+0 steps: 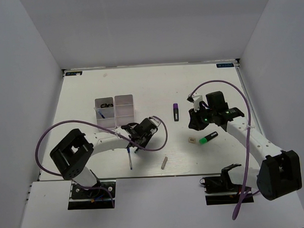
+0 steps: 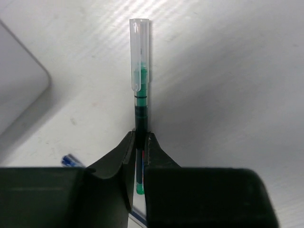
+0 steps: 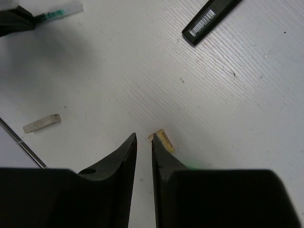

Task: Sort the stationery into containers
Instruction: Move the pen to the center of the board, then pick up the pen from the center of the board.

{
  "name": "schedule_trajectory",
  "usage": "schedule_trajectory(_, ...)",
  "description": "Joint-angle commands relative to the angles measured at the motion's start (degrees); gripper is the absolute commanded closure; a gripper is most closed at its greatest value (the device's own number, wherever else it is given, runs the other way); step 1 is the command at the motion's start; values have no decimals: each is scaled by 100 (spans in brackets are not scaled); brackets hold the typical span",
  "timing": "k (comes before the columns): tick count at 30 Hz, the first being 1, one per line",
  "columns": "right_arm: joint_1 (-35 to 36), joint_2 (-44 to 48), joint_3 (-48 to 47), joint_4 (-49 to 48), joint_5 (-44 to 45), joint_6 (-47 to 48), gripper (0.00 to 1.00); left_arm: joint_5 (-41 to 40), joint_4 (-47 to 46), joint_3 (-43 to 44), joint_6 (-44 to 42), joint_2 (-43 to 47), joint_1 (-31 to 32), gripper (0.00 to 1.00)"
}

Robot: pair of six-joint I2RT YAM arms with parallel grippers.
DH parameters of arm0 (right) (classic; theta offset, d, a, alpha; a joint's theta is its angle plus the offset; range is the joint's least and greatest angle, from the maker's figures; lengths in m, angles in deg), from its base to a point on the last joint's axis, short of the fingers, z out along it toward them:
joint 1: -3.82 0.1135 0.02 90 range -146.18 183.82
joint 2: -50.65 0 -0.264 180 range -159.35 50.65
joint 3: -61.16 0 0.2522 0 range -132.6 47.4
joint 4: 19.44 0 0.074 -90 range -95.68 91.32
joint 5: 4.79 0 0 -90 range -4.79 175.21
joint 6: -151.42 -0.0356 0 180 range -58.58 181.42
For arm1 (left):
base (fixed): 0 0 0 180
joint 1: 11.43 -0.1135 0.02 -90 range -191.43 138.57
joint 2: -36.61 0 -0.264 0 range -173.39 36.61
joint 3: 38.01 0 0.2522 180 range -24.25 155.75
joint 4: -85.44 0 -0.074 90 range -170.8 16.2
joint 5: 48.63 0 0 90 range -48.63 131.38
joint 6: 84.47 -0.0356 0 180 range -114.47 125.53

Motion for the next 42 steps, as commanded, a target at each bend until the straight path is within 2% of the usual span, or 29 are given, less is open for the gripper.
schedule_trajectory(1,-41,183,-33,-59,-125,-12,77,286,264,-193,281,135,364,89)
schedule_trajectory(3,-59,191,-33,-50,-116,-3,77,260,290,-211,378,153,435,89)
schedule_trajectory(7,-59,200,-41,-68,-134,-3,77,233,413,-290,457,250,550,81)
schedule_trajectory(9,-68,218,-42,-59,-143,-12,77,286,475,-255,457,223,550,72)
schedule_trajectory(10,-59,218,-33,-67,-151,-12,77,303,475,-246,448,145,550,64)
schedule_trajectory(13,-59,253,-33,-59,-143,-12,77,348,501,-158,431,-22,550,52)
schedule_trajectory(19,-112,288,-24,-59,-178,-30,77,453,677,324,264,-523,541,52)
schedule_trajectory(22,-138,306,-15,-41,-195,-30,77,540,782,526,194,-821,515,61)
schedule_trajectory(23,-138,306,-24,-67,-195,-21,77,567,835,571,193,-857,497,65)
schedule_trajectory(24,-155,332,-7,-59,-195,-21,77,611,853,589,211,-901,497,74)
schedule_trajectory(26,-199,341,-15,-67,-213,-21,77,655,862,589,246,-928,479,81)
schedule_trajectory(29,-217,323,-6,-67,-222,-21,77,655,827,449,281,-902,479,86)
schedule_trajectory(32,-217,323,-24,-67,-265,-21,77,646,783,326,316,-727,479,96)
schedule_trajectory(33,-217,315,-7,-67,-266,-30,77,646,774,325,334,-474,488,100)
schedule_trajectory(36,-235,315,-6,-67,-283,-21,77,638,668,281,369,169,497,100)
schedule_trajectory(39,-235,315,2,-85,-274,14,73,489,642,378,273,1100,479,100)
schedule_trajectory(40,-235,323,20,-68,-292,23,71,366,581,378,238,1711,436,100)
schedule_trajectory(41,-243,306,11,-85,-301,49,71,348,537,343,203,1909,401,100)
schedule_trajectory(42,-235,315,29,-85,-344,84,71,304,406,221,185,2094,104,100)
